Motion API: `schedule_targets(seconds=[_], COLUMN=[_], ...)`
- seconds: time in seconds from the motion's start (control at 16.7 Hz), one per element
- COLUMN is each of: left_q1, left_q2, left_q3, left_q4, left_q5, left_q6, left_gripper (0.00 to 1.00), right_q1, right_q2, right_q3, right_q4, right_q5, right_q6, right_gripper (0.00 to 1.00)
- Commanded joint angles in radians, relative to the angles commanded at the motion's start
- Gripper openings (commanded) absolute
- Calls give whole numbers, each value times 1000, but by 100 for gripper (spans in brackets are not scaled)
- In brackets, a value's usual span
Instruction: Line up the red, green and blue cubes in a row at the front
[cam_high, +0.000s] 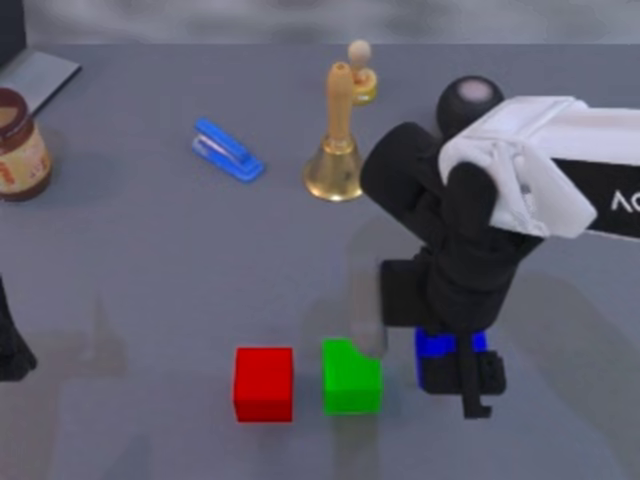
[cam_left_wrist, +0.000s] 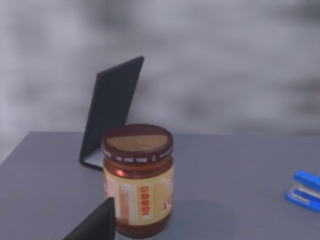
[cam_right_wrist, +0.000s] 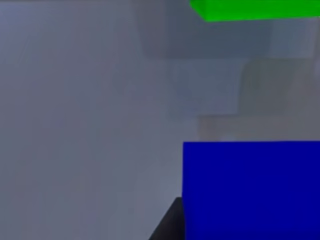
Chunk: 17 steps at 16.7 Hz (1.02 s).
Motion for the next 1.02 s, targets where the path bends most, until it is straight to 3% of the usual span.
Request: schedule_targets(seconds=[0.24,0.54,1.02], left_q1=[0,0,0], left_q2=[0,0,0], left_q3=[0,0,0], left_q4=[0,0,0], left_q5=[0,0,0], left_q6=[0,0,0], left_gripper=[100,100,100], right_q1=[4,6,6], right_q2=[50,59,59], right_q3=[-87,-102,-102], right_q4=[139,159,159], right_q5=[0,0,0], right_q6=[-4,-5,-5], right_gripper=[0,0,60])
